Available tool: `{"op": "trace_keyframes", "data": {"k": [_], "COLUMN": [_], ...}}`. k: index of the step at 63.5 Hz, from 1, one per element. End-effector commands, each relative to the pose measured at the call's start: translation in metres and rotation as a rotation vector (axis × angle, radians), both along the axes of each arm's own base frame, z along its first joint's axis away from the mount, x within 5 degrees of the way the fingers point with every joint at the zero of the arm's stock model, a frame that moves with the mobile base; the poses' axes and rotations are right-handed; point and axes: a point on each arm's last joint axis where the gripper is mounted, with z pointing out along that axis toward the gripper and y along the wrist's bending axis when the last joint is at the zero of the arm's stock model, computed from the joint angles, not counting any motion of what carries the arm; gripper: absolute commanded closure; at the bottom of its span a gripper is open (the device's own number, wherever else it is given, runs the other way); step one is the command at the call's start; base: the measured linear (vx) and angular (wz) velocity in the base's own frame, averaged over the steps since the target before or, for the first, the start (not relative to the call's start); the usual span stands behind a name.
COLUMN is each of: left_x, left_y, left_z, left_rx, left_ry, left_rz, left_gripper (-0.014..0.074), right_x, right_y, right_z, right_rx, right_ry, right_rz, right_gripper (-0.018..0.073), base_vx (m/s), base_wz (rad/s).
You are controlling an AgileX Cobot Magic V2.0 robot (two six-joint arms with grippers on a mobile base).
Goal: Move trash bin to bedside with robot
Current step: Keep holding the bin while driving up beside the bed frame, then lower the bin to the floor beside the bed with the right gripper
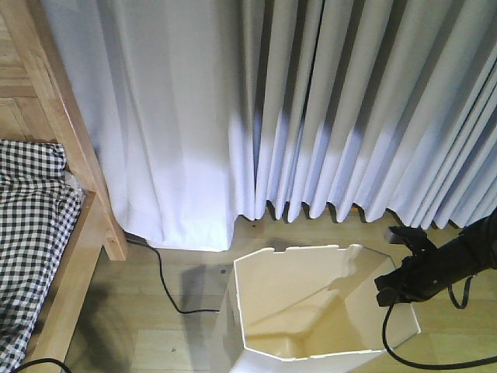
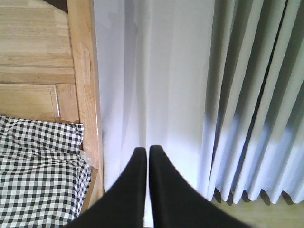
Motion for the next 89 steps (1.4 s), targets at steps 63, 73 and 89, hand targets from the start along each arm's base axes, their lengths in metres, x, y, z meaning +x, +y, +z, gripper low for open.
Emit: {"op": "trace_keyframes", "data": {"k": [63, 73, 89], "left_x": [0.001, 0.001, 0.001], "left_y": [-0.001, -0.001, -0.001], "left_z": [-0.001, -0.001, -0.001], "left_rx": [-0.004, -0.004, -0.004], "left_ry": [-0.067, -0.067, -0.067], "left_rz": [-0.008, -0.008, -0.008], "left_gripper": [0.0602, 0.0602, 0.0602], "right_x": [0.048, 0.066, 0.091], "right_y": [-0.018, -0.022, -0.004], "right_z": [-0.059, -0.087, -0.126], "right_rx": [-0.071, -0.106, -0.152], "right_ry": [0.028, 0.043, 0.064], "right_rz": [-0.213, -0.21, -0.139], "right_gripper": [0.0565, 0.0565, 0.0562], "base_vx": [0.0, 0.0, 0.0], "base_wz": [0.0, 0.0, 0.0]}}
